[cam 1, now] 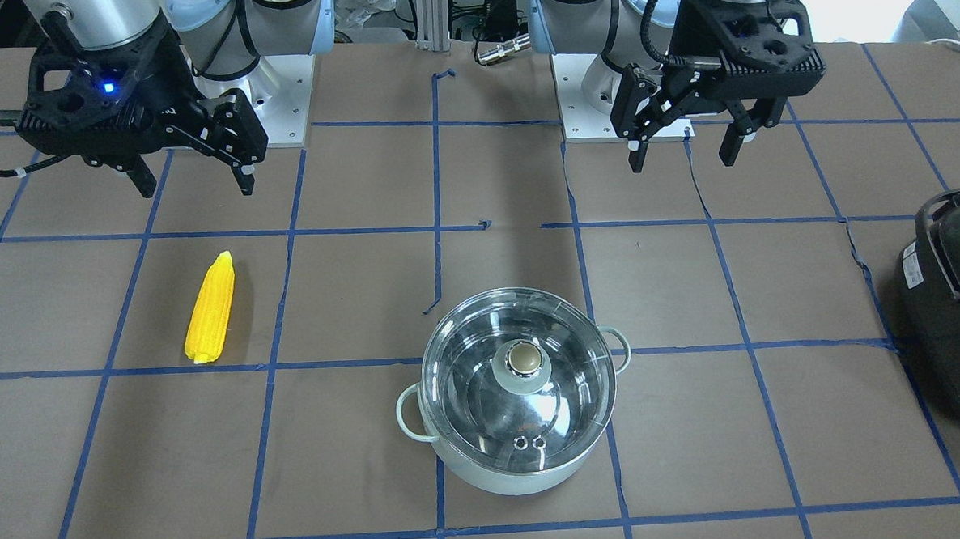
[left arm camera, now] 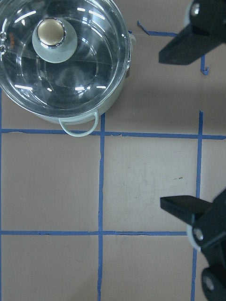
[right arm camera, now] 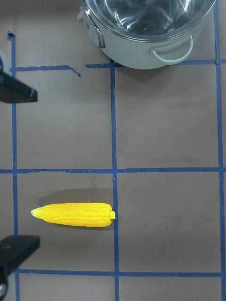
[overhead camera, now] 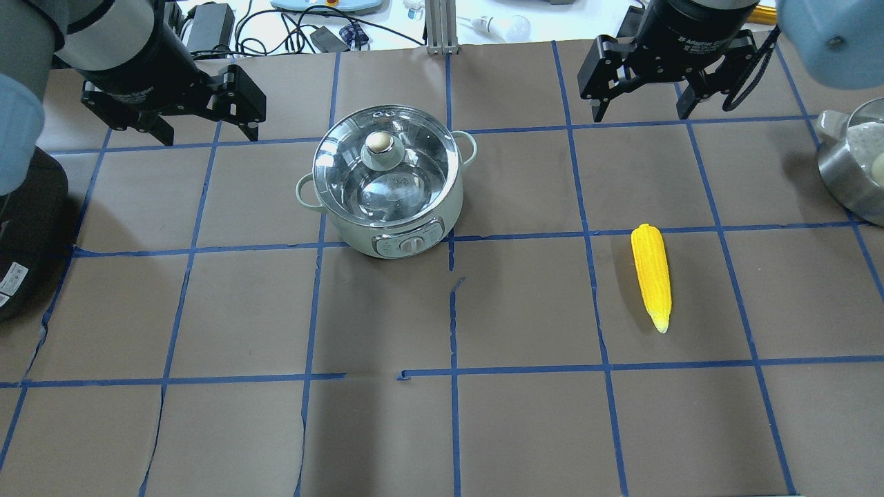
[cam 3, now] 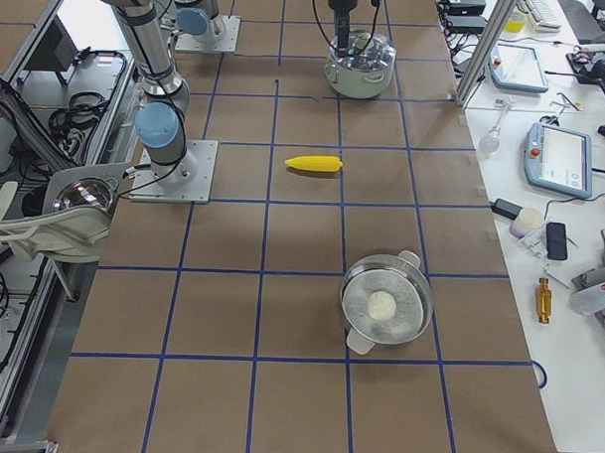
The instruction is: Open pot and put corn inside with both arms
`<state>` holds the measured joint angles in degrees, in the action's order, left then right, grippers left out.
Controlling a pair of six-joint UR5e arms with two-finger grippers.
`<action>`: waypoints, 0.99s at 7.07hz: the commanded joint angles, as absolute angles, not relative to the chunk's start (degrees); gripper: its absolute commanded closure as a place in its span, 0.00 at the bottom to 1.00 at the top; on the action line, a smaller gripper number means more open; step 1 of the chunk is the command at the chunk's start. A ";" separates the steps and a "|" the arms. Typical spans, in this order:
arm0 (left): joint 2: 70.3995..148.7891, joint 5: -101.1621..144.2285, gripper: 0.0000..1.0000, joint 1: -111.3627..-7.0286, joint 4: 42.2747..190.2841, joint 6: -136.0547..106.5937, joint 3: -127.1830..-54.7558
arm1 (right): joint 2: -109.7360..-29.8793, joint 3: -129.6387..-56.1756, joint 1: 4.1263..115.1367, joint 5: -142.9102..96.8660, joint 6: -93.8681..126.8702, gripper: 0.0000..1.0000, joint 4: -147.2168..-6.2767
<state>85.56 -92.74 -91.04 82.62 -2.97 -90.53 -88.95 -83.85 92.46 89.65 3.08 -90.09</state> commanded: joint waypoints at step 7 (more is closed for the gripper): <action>85.61 -92.55 0.00 -91.14 82.62 -3.60 -90.26 | -88.95 -83.85 92.46 89.65 3.08 0.00 -90.09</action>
<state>85.66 -92.69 -91.08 82.65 -3.58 -90.35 -88.97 -83.85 92.43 89.64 3.08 -90.06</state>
